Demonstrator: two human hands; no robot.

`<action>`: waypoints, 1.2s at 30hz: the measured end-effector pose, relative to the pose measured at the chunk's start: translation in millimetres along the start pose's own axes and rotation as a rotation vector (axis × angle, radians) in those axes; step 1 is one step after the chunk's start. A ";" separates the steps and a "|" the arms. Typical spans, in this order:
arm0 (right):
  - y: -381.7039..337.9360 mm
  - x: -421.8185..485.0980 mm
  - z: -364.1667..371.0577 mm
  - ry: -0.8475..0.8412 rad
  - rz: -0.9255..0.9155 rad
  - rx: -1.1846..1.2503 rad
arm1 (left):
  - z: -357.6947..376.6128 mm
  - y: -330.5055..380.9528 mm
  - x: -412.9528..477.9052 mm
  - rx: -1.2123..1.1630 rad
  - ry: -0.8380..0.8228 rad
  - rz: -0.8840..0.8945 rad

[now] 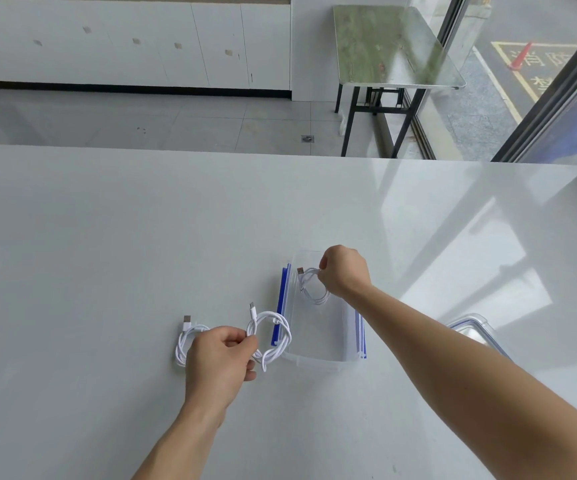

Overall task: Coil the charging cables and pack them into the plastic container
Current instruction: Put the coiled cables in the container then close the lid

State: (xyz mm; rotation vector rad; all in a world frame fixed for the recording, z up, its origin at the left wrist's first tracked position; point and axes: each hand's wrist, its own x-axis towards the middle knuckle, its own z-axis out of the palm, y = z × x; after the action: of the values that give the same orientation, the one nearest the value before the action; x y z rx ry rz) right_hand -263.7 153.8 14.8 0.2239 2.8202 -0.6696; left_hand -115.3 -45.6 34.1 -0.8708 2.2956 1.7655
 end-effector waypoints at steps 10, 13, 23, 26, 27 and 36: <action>-14.7 -6.4 -1.2 -0.123 -0.097 -0.383 | 11.8 3.9 -0.3 -0.009 -0.020 -0.002; -15.8 -10.1 -6.4 -0.116 -0.106 -0.429 | 13.7 5.4 0.3 -0.007 -0.032 -0.002; 11.2 -90.7 -43.7 -0.259 -0.039 0.613 | 27.9 16.7 5.9 0.043 -0.026 0.053; 13.2 -104.8 -39.2 -0.200 -0.059 0.574 | 36.9 23.5 2.7 0.064 -0.039 0.076; 13.4 -106.6 -38.1 -0.173 -0.062 0.579 | 39.6 25.5 1.5 0.072 -0.042 0.082; 16.0 -100.3 -36.0 -0.032 -0.095 0.416 | 44.4 28.4 0.4 0.144 -0.106 0.137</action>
State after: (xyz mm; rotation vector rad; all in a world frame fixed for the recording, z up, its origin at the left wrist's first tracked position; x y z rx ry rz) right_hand -170.9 175.1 65.3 0.1468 2.6444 -1.2664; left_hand -140.9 -0.6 44.1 -0.5957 2.4278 1.6280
